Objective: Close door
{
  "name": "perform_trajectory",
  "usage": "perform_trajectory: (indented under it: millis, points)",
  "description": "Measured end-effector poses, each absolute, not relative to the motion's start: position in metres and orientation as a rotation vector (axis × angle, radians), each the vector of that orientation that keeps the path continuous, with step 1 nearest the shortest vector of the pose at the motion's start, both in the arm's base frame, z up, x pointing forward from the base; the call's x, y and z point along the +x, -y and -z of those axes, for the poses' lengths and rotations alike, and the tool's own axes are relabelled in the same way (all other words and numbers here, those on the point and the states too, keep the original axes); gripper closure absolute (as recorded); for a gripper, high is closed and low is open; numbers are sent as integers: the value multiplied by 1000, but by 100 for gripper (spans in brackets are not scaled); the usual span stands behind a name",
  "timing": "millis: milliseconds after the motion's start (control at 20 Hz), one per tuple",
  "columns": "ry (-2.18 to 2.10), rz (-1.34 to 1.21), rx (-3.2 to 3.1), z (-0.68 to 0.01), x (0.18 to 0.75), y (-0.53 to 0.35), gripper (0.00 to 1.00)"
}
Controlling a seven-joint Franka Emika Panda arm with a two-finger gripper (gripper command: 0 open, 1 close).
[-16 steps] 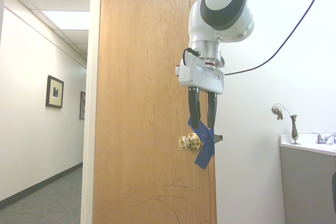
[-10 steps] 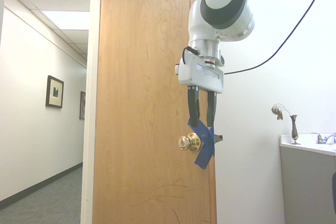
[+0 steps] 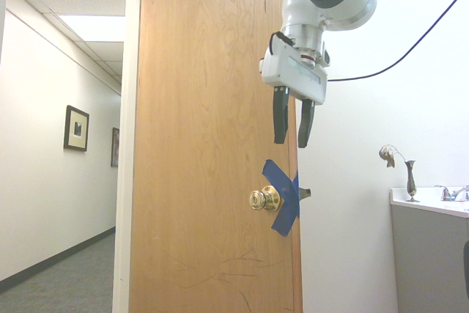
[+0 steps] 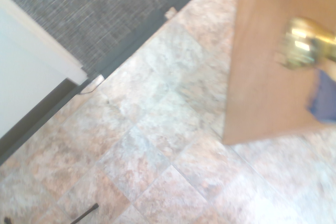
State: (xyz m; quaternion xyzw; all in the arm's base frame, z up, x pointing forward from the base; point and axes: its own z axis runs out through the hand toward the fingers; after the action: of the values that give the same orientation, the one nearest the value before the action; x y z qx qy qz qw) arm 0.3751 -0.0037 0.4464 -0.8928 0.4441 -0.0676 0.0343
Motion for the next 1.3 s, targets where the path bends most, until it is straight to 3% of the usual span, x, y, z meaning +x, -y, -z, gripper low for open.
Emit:
perform_trajectory:
  millis: [900,1300]
  points:
    - [-1833,278,-2311,-502,325,189,0]
    - [-1982,268,-2157,-466,367,251,0]
